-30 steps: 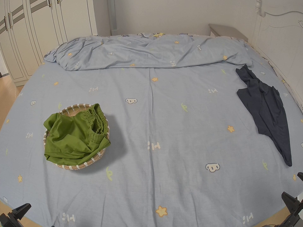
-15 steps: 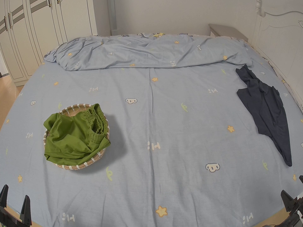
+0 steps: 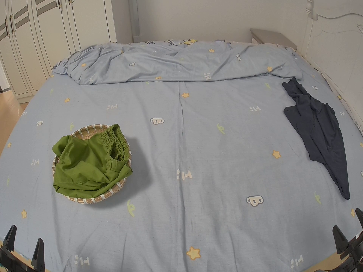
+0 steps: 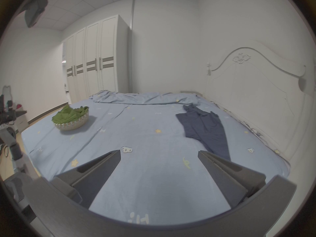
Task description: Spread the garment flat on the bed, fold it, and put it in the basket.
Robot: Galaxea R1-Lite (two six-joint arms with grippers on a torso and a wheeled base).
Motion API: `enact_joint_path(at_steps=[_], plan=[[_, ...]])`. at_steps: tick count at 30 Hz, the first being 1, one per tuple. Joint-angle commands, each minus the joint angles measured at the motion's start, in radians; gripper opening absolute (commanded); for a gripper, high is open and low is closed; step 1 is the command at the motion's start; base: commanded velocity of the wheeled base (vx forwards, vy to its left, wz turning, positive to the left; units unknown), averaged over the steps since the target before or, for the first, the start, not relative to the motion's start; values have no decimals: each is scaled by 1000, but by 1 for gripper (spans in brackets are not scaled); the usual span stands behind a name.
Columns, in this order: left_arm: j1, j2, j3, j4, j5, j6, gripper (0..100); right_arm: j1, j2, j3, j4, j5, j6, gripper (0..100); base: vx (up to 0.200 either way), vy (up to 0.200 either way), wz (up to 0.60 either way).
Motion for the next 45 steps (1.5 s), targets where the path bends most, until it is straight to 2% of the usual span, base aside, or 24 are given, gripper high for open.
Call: enact_joint_path(at_steps=[1, 4, 6, 7, 12, 15, 21, 23, 25, 27, 29, 33, 39, 42, 43, 44, 45], plan=[[2, -11, 18, 1, 1, -1, 100, -4, -9, 27, 7, 93, -41, 100, 0, 0, 0], [0, -11, 18, 1, 1, -1, 100, -5, -8, 24, 22, 93, -64, 100, 0, 0, 0], [0, -11, 18, 1, 1, -1, 100, -5, -9, 24, 24, 55, -62, 100, 0, 0, 0], [0, -11, 18, 1, 1, -1, 100, -5, -8, 22, 22, -17, -49, 100, 0, 0, 0], [0, -11, 18, 1, 1, -1, 100, -5, -8, 25, 12, -29, -33, 100, 0, 0, 0], [0, -11, 18, 1, 1, -1, 100, -5, -8, 27, -1, -72, -12, 100, 0, 0, 0], [0, -11, 18, 2, 1, -2, 100, -4, -9, 27, -8, -68, -3, 100, 0, 0, 0], [2, -11, 18, 2, -1, -2, 100, -5, -8, 27, -74, -65, -29, 100, 0, 0, 0], [0, -11, 18, 2, 1, -1, 100, -4, -9, 27, -50, -65, -59, 100, 0, 0, 0], [0, -11, 18, 2, 1, -1, 100, -4, -9, 25, 18, -61, -44, 100, 0, 0, 0], [0, -11, 18, 2, -1, -1, 100, -4, -8, 27, 2, -45, 56, 100, 0, 0, 0], [0, -11, 18, 2, 1, -1, 100, -4, -9, 27, -7, -46, 111, 100, 0, 0, 0], [2, -11, 18, 2, 1, -1, 100, -4, -9, 27, -10, -45, 128, 100, 0, 0, 0], [0, -11, 18, 2, 1, -1, 100, -4, -8, 27, -8, -43, 105, 100, 0, 0, 0], [0, -11, 18, 2, 1, -1, 100, -4, -8, 27, -4, -29, 42, 100, 0, 0, 0], [0, -11, 18, 2, 1, -1, 100, -4, -8, 27, -4, -29, 42, 100, 0, 0, 0], [0, -11, 18, 2, 1, -1, 100, -4, -8, 27, -2, 26, -64, 100, 0, 0, 0]])
